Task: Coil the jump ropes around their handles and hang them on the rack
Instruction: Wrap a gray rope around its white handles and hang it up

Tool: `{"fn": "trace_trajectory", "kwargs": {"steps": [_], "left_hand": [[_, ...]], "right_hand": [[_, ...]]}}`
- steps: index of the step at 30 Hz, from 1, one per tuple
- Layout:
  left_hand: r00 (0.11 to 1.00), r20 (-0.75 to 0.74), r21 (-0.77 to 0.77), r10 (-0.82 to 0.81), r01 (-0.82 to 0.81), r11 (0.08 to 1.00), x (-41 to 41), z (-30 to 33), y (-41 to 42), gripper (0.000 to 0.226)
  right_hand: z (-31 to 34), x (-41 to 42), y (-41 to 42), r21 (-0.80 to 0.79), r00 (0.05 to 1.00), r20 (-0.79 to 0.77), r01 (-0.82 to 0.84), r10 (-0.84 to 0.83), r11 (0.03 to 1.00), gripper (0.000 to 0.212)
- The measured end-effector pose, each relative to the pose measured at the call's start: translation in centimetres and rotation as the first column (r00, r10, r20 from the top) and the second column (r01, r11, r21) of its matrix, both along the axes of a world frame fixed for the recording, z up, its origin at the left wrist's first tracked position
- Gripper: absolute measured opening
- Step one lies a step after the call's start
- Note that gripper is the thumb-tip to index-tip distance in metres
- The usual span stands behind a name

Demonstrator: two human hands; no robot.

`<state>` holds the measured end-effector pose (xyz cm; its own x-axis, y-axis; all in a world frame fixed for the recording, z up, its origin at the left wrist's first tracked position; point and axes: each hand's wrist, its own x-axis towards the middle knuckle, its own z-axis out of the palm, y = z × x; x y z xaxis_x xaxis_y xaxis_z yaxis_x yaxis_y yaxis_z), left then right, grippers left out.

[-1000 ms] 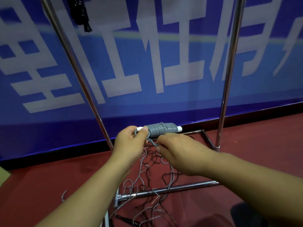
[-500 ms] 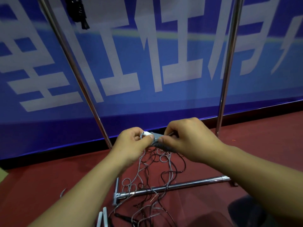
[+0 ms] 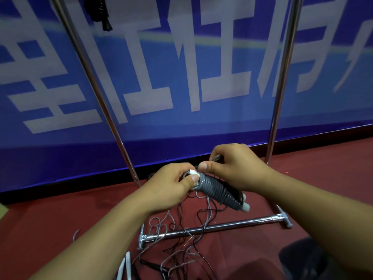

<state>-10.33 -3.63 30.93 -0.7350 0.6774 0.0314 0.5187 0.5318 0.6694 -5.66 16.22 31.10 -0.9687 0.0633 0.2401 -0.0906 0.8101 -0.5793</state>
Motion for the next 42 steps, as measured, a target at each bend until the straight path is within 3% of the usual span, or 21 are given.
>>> {"fn": "trace_trajectory", "kwargs": {"steps": [5,9,12,14,16,18,21,28,35,38,42], "left_hand": [[1.000,0.009,0.096,0.011,-0.012,0.995,0.3,0.0,0.0,0.019],[0.997,0.058,0.292,0.057,-0.072,0.954,0.6,0.3,0.1,0.024],[0.981,0.103,0.405,0.163,-0.191,0.894,1.2,0.2,0.7,0.026],[0.925,0.291,0.502,0.245,-0.365,0.784,1.6,0.5,1.5,0.028],[0.825,0.525,0.562,0.208,-0.520,0.644,1.8,1.0,2.3,0.032],[0.738,0.659,0.559,0.147,-0.611,0.561,2.0,1.4,2.7,0.041],[0.698,0.711,0.532,0.084,-0.612,0.586,2.5,1.7,2.9,0.052],[0.728,0.686,0.554,0.001,-0.523,0.647,3.1,1.6,3.7,0.069],[0.732,0.681,0.610,0.007,-0.573,0.548,2.1,1.4,3.1,0.078],[0.730,0.684,0.627,0.001,-0.588,0.512,1.4,1.0,2.7,0.069],[0.744,0.665,0.645,-0.066,-0.528,0.552,1.3,1.3,1.9,0.071]], "right_hand": [[-0.5,-0.5,-0.2,-0.203,0.999,0.043,-0.014,0.024,0.979,0.036],[-0.7,-0.5,-1.0,-0.436,0.997,0.028,-0.056,0.075,0.898,0.035],[-0.6,-0.8,-1.7,-0.459,0.999,-0.055,-0.026,0.001,0.888,0.034],[-0.5,-1.1,-2.1,-0.453,0.989,-0.111,0.039,-0.099,0.891,0.035],[-0.3,-1.5,-2.4,-0.463,0.968,-0.155,0.106,-0.199,0.880,0.035],[0.2,-1.7,-2.3,-0.472,0.939,-0.196,0.163,-0.283,0.867,0.034],[0.6,-1.7,-2.3,-0.489,0.899,-0.258,0.194,-0.354,0.851,0.033],[0.1,-1.2,-4.2,-0.520,0.887,-0.233,0.232,-0.399,0.822,0.038],[-0.2,0.8,-6.3,-0.408,0.943,-0.293,0.025,-0.157,0.913,0.025],[-0.2,1.3,-6.4,-0.329,0.952,-0.301,-0.057,-0.047,0.943,0.019],[0.7,1.0,-5.7,-0.475,0.982,-0.186,-0.106,0.018,0.874,0.023]]}}
